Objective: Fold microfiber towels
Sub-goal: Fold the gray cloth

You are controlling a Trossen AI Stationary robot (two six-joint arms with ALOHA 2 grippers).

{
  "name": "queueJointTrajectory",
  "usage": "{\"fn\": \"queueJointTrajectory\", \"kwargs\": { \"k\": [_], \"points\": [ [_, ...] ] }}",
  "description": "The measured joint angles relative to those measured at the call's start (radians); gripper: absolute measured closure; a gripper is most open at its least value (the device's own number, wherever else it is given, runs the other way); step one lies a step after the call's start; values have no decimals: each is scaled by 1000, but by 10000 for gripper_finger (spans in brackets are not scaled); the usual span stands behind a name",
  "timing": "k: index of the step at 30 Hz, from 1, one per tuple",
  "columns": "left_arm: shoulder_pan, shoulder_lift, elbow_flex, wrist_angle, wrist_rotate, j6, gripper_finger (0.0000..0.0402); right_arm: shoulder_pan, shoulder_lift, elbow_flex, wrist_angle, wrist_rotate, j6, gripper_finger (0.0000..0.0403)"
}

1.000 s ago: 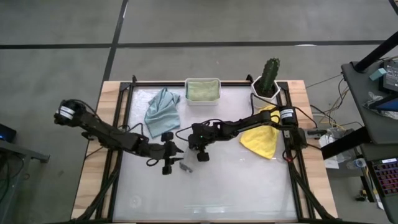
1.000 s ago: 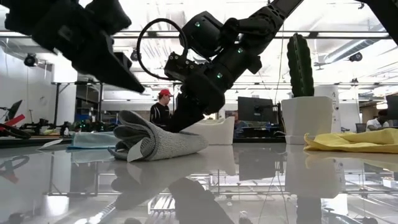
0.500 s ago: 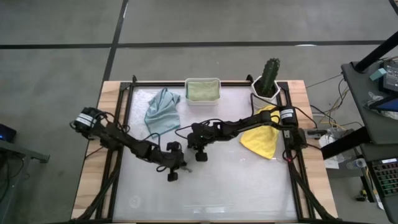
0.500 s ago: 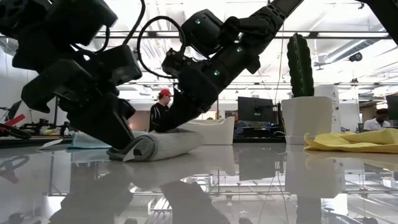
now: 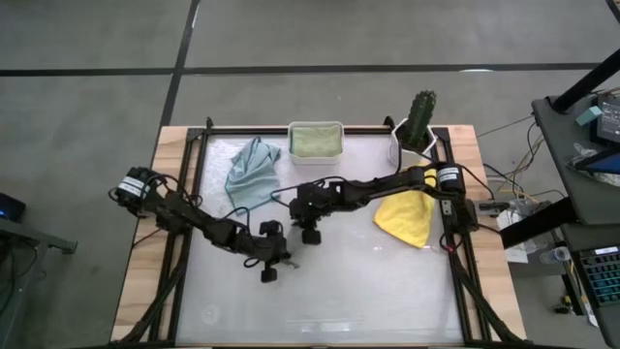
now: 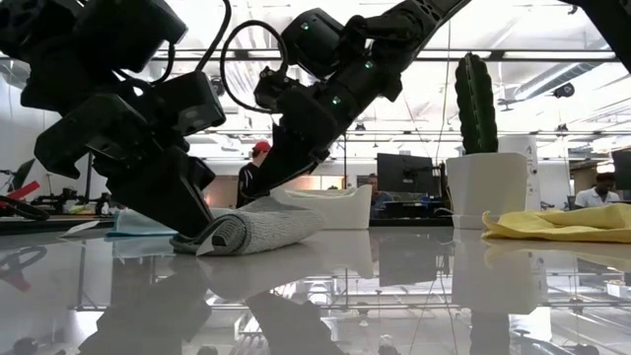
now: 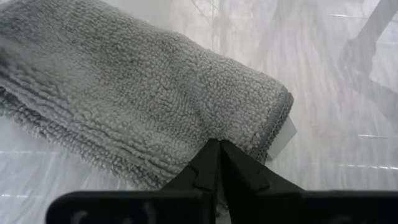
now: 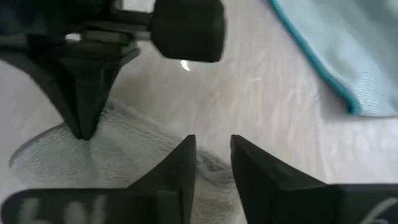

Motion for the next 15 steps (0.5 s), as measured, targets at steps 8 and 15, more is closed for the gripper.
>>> {"fn": "queueJointTrajectory", "kwargs": {
  "k": [8,15],
  "points": [
    [0,0,4,-4,-1,-1,395,5,46,-9,14,28,-53,274],
    [-1,-55,-1,-48,-1,-5,395,-5,84,-12,29,61,-77,302]
  ]
}}
